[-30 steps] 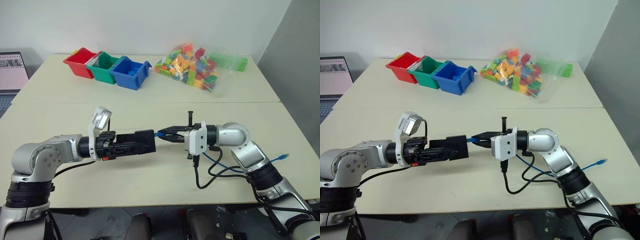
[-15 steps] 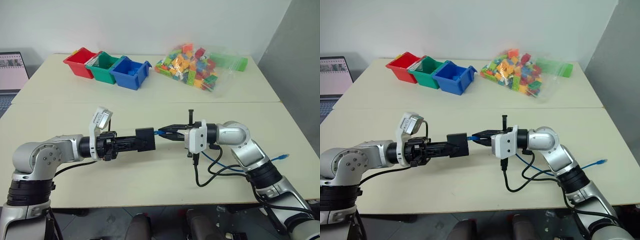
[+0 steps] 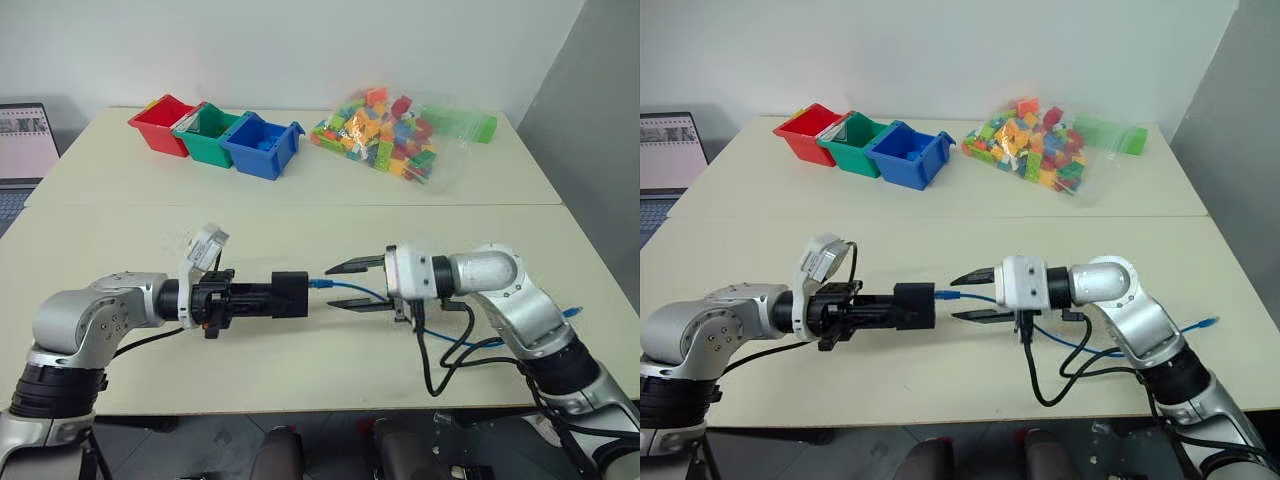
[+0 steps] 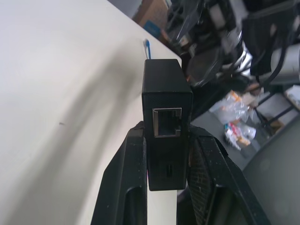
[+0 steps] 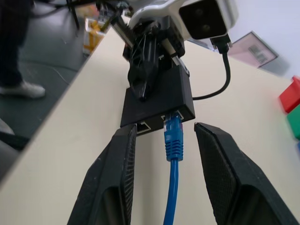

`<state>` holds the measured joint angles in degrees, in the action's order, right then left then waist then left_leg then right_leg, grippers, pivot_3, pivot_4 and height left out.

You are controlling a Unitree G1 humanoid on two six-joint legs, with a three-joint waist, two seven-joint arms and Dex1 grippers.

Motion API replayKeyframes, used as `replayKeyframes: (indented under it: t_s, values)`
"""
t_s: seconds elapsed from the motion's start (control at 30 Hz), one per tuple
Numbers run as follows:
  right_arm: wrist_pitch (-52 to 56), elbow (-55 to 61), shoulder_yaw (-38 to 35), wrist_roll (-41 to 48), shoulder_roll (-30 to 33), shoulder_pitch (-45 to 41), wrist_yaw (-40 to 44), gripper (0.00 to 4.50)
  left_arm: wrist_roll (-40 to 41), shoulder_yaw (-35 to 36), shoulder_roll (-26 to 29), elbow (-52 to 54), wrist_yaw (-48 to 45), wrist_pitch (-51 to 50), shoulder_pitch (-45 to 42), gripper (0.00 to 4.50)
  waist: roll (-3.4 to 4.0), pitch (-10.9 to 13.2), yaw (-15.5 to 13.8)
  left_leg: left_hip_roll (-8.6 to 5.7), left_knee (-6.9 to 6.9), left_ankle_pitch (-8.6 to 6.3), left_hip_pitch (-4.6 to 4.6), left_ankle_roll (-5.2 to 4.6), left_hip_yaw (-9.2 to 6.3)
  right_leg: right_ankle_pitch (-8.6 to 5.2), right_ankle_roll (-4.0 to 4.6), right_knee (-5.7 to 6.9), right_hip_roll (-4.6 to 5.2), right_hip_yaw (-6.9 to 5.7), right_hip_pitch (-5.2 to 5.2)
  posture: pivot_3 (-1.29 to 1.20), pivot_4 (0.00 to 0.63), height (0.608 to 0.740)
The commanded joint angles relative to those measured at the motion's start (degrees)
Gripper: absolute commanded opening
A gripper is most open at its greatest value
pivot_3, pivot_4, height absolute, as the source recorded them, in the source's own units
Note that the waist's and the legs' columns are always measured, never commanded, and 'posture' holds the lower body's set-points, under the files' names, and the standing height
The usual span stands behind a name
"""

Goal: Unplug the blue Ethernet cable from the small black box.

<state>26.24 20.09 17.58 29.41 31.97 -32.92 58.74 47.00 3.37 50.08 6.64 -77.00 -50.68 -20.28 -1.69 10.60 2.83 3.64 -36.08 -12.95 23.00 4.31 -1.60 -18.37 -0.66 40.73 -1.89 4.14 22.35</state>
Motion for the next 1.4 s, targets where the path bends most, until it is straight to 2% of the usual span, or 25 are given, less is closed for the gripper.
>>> replayKeyframes:
  t_s: [0.03,0.17,0.47,0.6,1.4]
  values:
    - [17.7,2.71,-5.99,14.58,-1.52,0.14,-5.77,2.06,0.75,0.45,0.16,1.15,-3.48,2.16,0.26,0.77,0.0,0.0,-0.01,-0.02,-0.01,0.0,-0.01,0.0,-0.01,-0.02,-0.03,-0.01,0.0,-0.01,-0.02,0.0,0.15,0.74]
    - [25.56,2.8,-8.63,20.82,-4.58,1.21,-10.79,2.06,1.11,0.95,-0.57,0.9,-3.73,2.47,0.5,0.77,0.0,0.0,0.1,-0.01,0.01,-0.01,0.0,-0.02,0.02,-0.05,-0.03,-0.02,-0.06,-0.01,0.0,0.0,0.15,0.74]
    - [26.54,2.84,-7.57,20.24,-11.6,4.07,-17.26,2.06,1.91,1.69,-1.27,1.59,-2.6,1.94,0.96,0.77,0.0,0.0,0.37,-0.01,0.03,-0.01,0.04,-0.02,0.06,-0.06,-0.05,-0.08,-0.08,-0.03,0.04,0.0,0.15,0.74]
    - [25.76,1.09,-6.91,18.48,-12.94,3.78,-17.29,2.06,1.83,1.78,-1.5,1.67,-2.31,2.23,1.03,0.77,0.0,0.0,0.4,0.0,0.04,-0.01,0.04,-0.02,0.04,-0.06,-0.05,-0.08,-0.11,-0.03,0.05,0.0,0.15,0.74]
    - [28.22,-2.24,-8.07,19.77,-11.25,1.73,-13.57,2.06,1.47,2.07,-1.28,2.3,-1.67,2.66,1.53,0.77,0.0,0.0,0.41,0.0,0.05,-0.02,0.04,-0.02,0.06,-0.07,-0.05,-0.12,-0.11,-0.03,0.05,0.0,0.15,0.74]
